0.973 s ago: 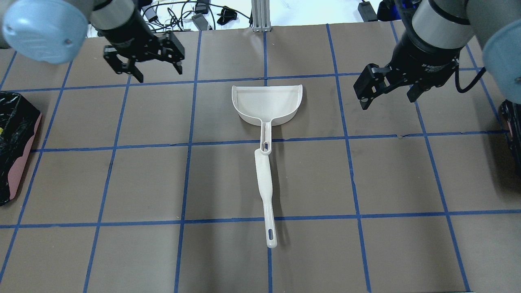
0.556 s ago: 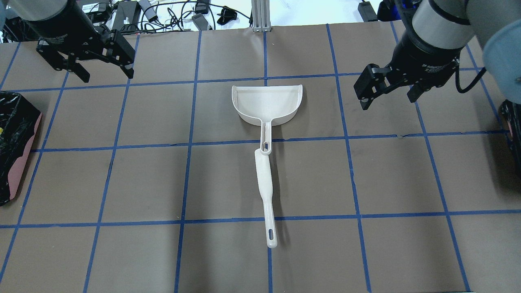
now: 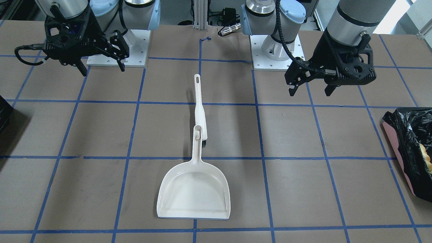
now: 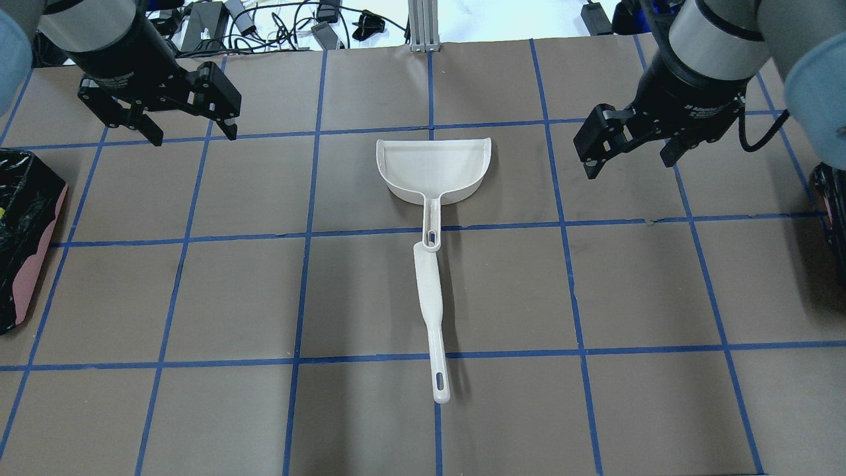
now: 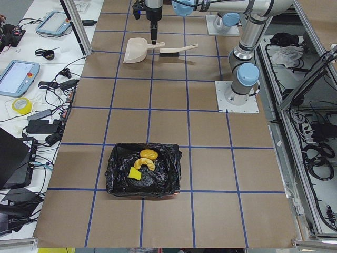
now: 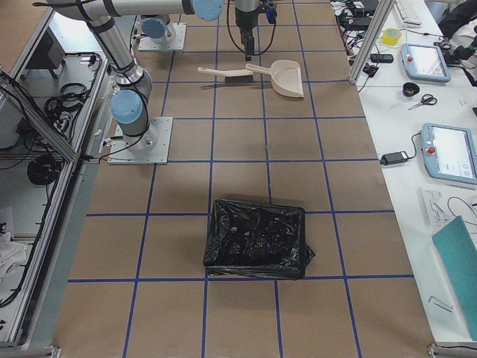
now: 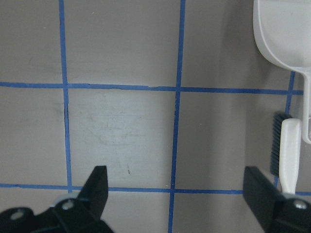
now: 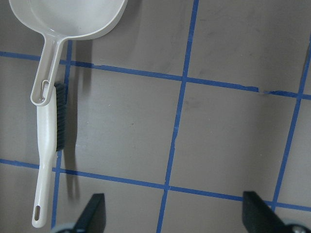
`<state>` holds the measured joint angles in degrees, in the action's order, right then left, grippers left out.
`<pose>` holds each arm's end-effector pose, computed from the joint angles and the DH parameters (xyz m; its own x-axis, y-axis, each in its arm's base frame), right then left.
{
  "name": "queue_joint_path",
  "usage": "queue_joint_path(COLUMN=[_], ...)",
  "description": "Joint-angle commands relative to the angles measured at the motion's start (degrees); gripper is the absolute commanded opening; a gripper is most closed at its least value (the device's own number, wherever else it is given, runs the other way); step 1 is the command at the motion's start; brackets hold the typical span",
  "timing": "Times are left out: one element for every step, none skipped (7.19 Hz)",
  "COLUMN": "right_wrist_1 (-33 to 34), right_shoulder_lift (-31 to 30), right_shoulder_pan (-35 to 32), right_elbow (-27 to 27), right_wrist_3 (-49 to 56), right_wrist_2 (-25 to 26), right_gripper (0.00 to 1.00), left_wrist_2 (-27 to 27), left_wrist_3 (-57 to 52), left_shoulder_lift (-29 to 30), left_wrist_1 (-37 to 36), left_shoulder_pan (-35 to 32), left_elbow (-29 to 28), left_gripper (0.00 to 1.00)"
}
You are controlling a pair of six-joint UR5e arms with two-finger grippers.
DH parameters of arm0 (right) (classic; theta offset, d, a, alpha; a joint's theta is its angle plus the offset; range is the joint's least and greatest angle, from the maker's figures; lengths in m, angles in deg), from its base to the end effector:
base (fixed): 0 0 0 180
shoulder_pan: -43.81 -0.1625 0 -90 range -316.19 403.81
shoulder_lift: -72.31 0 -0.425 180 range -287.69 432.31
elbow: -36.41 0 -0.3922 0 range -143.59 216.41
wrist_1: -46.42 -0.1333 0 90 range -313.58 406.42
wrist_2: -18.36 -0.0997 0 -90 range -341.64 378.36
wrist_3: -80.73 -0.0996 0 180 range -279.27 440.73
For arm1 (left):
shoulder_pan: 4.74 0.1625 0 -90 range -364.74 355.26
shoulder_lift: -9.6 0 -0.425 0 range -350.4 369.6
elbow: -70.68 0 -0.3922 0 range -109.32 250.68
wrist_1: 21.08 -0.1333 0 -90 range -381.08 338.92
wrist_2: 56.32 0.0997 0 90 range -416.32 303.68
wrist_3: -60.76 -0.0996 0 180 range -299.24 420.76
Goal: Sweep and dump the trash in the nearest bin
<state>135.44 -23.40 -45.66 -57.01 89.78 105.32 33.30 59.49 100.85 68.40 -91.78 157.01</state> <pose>0.1344 -0.4528 0.5039 -0.9876 -0.1493 -0.0488 -0.1479 0.9885 -0.0309 -0.1077 -0.5120 0.5096 -0.9996 -0.0292 0.0055 -0.0294 0.9982 -0.0514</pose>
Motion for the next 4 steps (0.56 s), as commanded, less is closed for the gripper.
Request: queue_joint_path(right_wrist_1=[-0.1, 0.0, 0.0, -0.1], right_shoulder_lift=[0.0, 0.0, 0.0, 0.0], right_shoulder_pan=[0.0, 0.0, 0.0, 0.0], right_elbow=[0.0, 0.0, 0.0, 0.0], right_wrist_3=[0.1, 0.1, 0.1, 0.1], right_wrist_2=[0.0, -0.1, -0.1, 0.0], right_gripper=[1.00, 1.00, 1.00, 1.00], left_wrist_2=[0.1, -0.1, -0.5, 0.2], left_wrist_3=[0.0, 0.0, 0.1, 0.0], left_shoulder_lift=[-0.3, -0.2, -0.5, -0.2], left_wrist_1=[-0.7, -0.7, -0.6, -0.6], left_shoulder_pan=[-1.0, -1.0, -1.0, -1.0], left_elbow=[0.4, 0.4, 0.4, 0.5], left_gripper=[1.00, 1.00, 1.00, 1.00])
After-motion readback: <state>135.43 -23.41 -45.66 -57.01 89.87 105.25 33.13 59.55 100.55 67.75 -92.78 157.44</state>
